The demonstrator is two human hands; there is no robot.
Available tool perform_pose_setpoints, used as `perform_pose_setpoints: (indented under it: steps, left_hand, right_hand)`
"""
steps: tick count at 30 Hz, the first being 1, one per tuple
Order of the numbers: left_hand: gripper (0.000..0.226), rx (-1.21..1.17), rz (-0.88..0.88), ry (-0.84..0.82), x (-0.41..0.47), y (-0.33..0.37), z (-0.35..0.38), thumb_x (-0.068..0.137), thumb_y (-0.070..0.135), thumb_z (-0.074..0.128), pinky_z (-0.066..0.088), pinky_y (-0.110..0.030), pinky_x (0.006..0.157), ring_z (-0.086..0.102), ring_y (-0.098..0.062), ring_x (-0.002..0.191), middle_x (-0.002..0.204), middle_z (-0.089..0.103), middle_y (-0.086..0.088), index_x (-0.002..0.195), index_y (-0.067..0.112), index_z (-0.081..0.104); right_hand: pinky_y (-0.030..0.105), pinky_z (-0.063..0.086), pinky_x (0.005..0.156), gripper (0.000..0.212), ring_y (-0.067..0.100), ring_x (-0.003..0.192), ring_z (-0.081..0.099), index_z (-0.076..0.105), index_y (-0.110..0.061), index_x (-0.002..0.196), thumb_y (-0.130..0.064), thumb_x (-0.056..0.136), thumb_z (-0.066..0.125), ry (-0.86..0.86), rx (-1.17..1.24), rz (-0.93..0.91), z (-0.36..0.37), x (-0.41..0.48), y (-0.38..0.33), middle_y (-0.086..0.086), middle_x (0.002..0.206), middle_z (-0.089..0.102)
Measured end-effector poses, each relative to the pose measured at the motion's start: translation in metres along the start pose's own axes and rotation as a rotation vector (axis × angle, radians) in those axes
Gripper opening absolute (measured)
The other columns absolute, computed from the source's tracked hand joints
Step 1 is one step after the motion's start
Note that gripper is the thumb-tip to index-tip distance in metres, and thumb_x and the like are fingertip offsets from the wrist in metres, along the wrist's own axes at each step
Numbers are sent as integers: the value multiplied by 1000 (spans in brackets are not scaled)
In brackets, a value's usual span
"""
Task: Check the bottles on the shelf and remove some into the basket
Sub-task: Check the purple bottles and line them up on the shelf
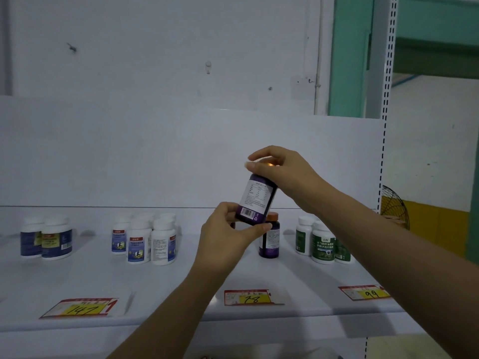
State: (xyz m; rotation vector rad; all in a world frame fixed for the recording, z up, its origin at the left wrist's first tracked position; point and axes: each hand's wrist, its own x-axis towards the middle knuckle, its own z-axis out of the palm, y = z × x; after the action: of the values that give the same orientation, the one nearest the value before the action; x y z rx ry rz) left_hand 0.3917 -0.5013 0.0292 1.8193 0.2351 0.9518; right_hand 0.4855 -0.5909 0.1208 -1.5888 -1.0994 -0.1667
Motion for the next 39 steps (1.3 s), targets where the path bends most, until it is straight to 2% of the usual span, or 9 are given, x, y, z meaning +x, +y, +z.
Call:
perform_pose_setpoints:
  steps: [4,8,10,15,18,21,27,33,39]
  left_hand:
    - [48,-45,-53,-150,-2,9,-6,77,37,70,41,-26,89,55,-8,101,109,56,12,118,31,45]
    - [25,-117,-36,-226,-1,12,-10,83,33,65,38,-9,77,49,11,72,82,51,27,95,40,45]
    - [29,-168,-20,-123,0,9,-7,81,30,68,41,-2,61,52,10,74,83,54,25,101,35,47]
    - [52,-153,-45,-80,-3,6,-2,79,31,70,42,-12,77,56,-3,91,109,60,11,125,24,49]
    - [46,-166,-58,-217,-2,9,-5,81,31,67,42,-4,65,56,8,83,103,60,19,124,28,52]
    - [44,-117,-58,-262,2,9,-4,84,30,65,42,-12,76,56,5,86,116,61,10,126,25,52]
    - [44,-153,-43,-121,3,6,2,79,21,72,44,-5,58,59,3,80,106,63,10,119,21,54]
    - [49,19,109,18,21,11,0,72,15,78,43,-20,86,56,-5,100,107,59,12,110,26,50]
    - [46,172,307,116,42,40,-5,77,13,74,41,-22,84,55,-12,94,102,64,2,119,13,57]
  right_hand:
    - [38,57,82,14,26,93,67,66,-21,98,-18,85,69,-25,124,-18,-2,1,-4,8,98,69]
    - [35,55,90,24,20,102,66,62,-22,111,-17,88,66,-121,156,-28,-2,2,-7,6,110,67]
    - [32,54,88,34,17,102,65,59,-21,117,-25,85,70,-96,124,12,-1,5,-7,4,113,65]
    - [28,57,80,38,22,98,67,64,-4,110,-25,81,74,-49,168,107,-4,4,-7,9,105,70]
    - [32,55,88,29,23,103,67,62,-7,114,-17,87,67,-73,231,70,-9,2,-4,12,110,69]
    - [32,55,89,27,22,101,67,61,-9,118,-15,91,60,-131,263,53,-11,-2,2,11,110,69]
    - [34,51,94,40,16,110,62,55,-12,129,-26,92,59,-230,216,105,-12,-6,3,4,117,67]
    - [28,47,100,42,4,113,60,60,-25,126,-23,84,69,-240,-7,-171,-11,-25,-14,-9,120,66]
    - [28,44,104,52,6,120,52,50,-19,133,-20,84,67,61,-261,-626,3,-46,-11,-5,130,57]
